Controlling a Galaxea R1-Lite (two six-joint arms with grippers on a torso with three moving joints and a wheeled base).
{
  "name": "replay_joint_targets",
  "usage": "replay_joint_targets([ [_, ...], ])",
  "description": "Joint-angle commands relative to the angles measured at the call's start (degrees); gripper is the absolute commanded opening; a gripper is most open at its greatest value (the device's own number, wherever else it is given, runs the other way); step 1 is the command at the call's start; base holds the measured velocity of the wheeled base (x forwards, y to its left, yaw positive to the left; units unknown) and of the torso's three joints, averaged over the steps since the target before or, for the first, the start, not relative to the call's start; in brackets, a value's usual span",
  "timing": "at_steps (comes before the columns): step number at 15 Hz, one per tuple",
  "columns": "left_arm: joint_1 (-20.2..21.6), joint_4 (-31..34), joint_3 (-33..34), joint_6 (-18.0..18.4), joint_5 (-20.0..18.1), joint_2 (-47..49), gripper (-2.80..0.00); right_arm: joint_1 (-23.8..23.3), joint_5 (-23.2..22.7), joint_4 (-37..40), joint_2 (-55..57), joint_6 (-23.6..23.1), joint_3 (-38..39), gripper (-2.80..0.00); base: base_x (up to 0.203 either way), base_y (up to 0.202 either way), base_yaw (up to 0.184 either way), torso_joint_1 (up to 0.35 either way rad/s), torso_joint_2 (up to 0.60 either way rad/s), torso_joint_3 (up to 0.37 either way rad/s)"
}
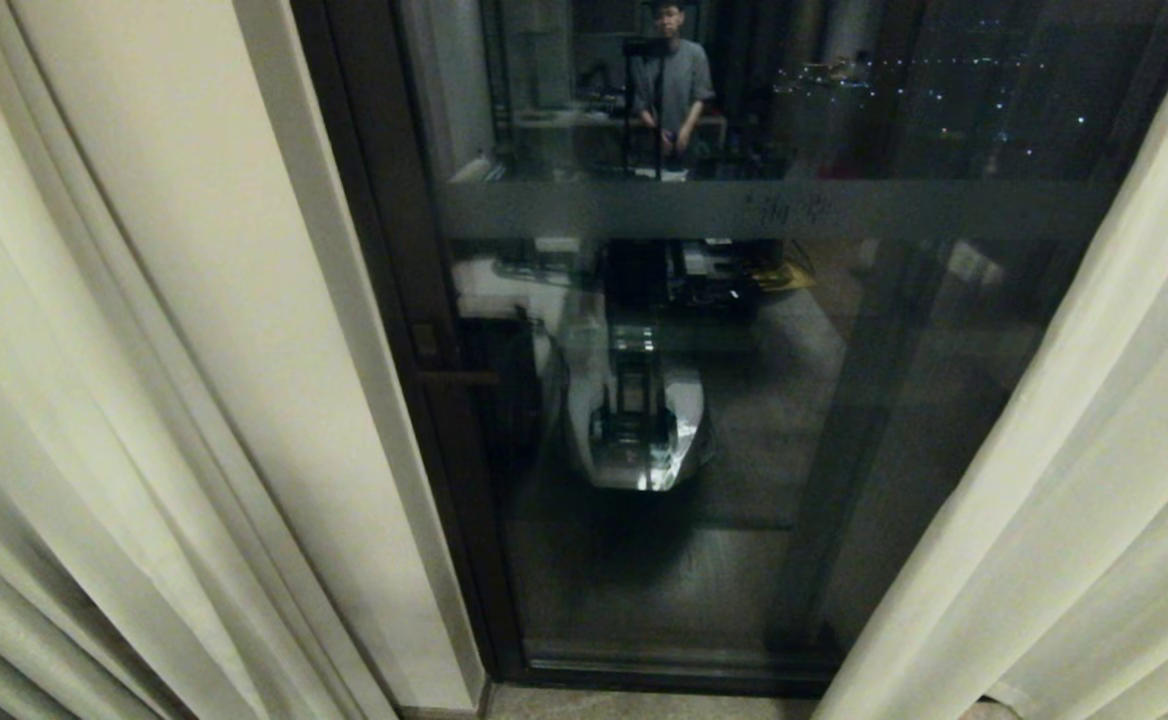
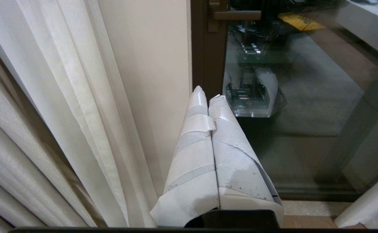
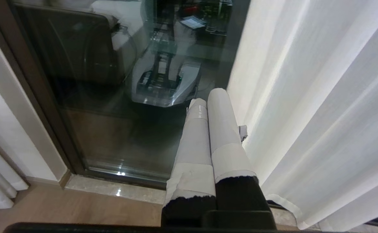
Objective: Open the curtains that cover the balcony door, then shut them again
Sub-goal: Close the inner curtains on both sides
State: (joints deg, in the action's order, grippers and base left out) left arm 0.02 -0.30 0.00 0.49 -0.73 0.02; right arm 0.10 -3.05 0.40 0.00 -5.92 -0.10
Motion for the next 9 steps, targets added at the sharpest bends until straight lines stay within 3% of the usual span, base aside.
replay_joint_targets([
  [1, 0.1, 0.0, 0.0, 0.0, 0.0, 0.0, -2.80, 0.1, 0.0, 0.0, 0.1, -0.1, 0.0, -2.80, 0.000, 0.000, 0.000, 0.000, 0.00, 0.000],
  [6, 0.1, -0.4, 0.0, 0.0, 0.5, 0.0, -2.80, 0.0, 0.0, 0.0, 0.1, -0.1, 0.0, -2.80, 0.000, 0.000, 0.000, 0.000, 0.00, 0.000],
  [9, 0.1, -0.2, -4.8, -1.1, 1.4, 1.1, -2.80, 0.0, 0.0, 0.0, 0.1, -0.1, 0.0, -2.80, 0.000, 0.000, 0.000, 0.000, 0.00, 0.000],
])
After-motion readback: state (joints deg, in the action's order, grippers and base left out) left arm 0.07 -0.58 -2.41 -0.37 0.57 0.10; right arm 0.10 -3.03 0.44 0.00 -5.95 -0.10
